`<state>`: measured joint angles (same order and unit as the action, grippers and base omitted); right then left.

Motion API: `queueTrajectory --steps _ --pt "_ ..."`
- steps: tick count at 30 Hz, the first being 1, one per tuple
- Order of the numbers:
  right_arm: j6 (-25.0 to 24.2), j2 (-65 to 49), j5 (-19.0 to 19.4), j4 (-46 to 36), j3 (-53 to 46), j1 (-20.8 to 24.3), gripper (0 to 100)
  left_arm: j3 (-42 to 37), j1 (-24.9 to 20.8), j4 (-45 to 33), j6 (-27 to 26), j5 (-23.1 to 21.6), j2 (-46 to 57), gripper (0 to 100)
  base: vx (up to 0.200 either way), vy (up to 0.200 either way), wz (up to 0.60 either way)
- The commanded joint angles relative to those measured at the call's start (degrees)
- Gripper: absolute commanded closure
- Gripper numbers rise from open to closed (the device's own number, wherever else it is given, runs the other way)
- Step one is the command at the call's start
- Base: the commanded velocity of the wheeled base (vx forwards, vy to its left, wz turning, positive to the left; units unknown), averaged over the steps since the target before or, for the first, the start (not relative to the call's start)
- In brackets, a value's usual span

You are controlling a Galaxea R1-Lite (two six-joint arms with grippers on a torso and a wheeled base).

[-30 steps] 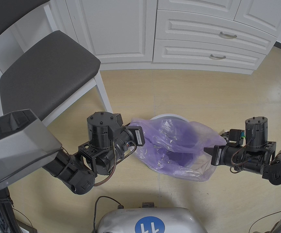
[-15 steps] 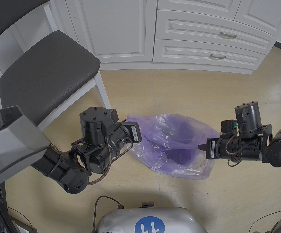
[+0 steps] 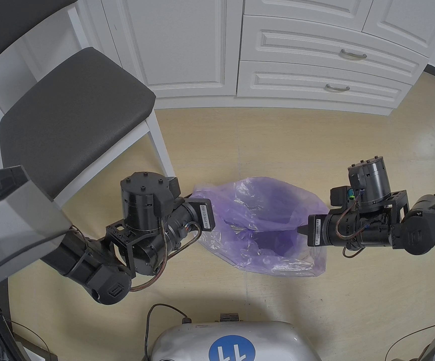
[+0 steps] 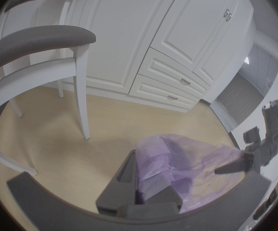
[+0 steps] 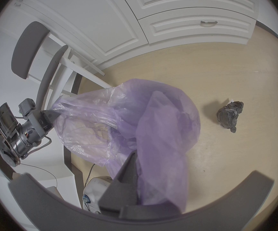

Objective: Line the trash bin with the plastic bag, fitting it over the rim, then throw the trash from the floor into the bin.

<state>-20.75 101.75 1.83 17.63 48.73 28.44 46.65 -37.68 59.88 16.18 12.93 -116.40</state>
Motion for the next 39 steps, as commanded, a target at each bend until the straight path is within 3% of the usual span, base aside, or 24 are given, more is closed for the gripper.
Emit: queueTrajectory --steps 1,10,14,25,39 --pt "0.1 -0.7 -0.2 0.0 0.0 -0.8 100 0.9 0.6 -2.6 -2.2 -0.3 1.4 100 0.0 0.0 0.0" --pt "1.1 -0.8 -0.7 -0.1 -0.1 -3.0 100 2.0 3.6 -5.9 -2.8 -3.0 1.5 100 0.0 0.0 0.0" --pt "6.7 -2.5 -0.7 -1.3 -1.9 -6.2 100 1.7 4.5 -6.6 -2.8 -5.9 0.5 100 0.0 0.0 0.0" --pt "18.1 -6.3 -0.5 -8.0 -4.3 -10.7 100 0.5 5.0 -11.2 -4.5 -6.3 -1.8 100 0.0 0.0 0.0" --pt "30.2 -7.4 0.1 -8.8 -10.5 -11.6 100 -7.1 6.2 -13.2 -12.4 -14.2 0.6 100 0.0 0.0 0.0"
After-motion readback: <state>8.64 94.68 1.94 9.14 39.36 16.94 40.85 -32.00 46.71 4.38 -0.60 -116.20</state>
